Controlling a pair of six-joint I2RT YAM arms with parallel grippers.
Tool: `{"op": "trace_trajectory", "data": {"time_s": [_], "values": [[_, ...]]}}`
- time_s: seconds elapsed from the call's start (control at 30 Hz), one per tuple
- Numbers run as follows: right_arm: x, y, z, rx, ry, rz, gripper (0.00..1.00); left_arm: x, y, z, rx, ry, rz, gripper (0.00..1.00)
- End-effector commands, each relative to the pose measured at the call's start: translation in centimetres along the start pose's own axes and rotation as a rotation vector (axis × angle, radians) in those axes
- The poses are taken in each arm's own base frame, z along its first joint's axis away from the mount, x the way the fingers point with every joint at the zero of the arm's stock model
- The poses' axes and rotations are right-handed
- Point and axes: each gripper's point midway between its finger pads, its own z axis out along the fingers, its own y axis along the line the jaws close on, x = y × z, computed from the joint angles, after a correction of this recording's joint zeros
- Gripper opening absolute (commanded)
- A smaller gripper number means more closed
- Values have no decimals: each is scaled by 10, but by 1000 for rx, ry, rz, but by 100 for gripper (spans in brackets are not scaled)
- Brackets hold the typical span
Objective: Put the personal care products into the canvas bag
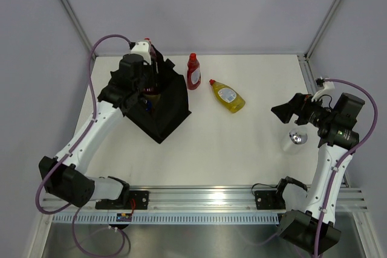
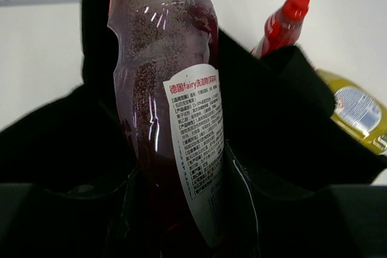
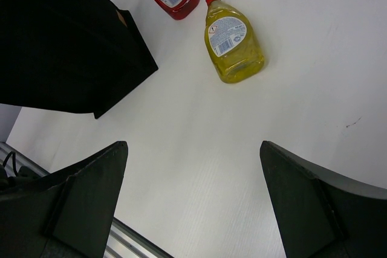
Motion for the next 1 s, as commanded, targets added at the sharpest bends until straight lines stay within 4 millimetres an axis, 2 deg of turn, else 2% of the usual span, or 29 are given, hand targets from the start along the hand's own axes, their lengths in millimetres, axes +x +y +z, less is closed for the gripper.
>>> {"op": "trace_trajectory", "data": {"time_s": [0.0,0.17,0.3,0.37,0.47,0.5,0.6,0.63,0.73,0.83,0.93,0.97], "values": [[-5,1,0,-14,-20,-19,100,-58,-8,-5,54,-213,-14,0],[-4,1,0,-14,-20,-19,99,-16,0,13,29,-108,34,0],[-4,1,0,-11,-19,-14,99,6,-2,24,54,-71,19,0],[-3,-1,1,-13,-14,-8,100,10,0,30,54,-52,14,3],[-3,3,0,-28,-9,-30,100,19,-2,43,79,2,-3,18],[0,4,-1,-36,-3,-46,99,23,-1,46,79,15,-8,37],[1,11,-3,-74,0,-94,99,30,0,52,79,38,-32,54],[4,12,-2,-91,13,-86,100,31,1,52,75,42,-35,70],[4,6,1,-98,46,-87,99,28,3,50,70,37,-36,89],[3,0,4,-109,84,-86,99,15,1,41,89,14,-32,99],[-4,-6,8,-102,106,-107,100,0,-3,29,126,-20,-29,99],[-9,-1,13,-114,115,-138,99,-6,-8,24,151,-30,-30,99]]}}
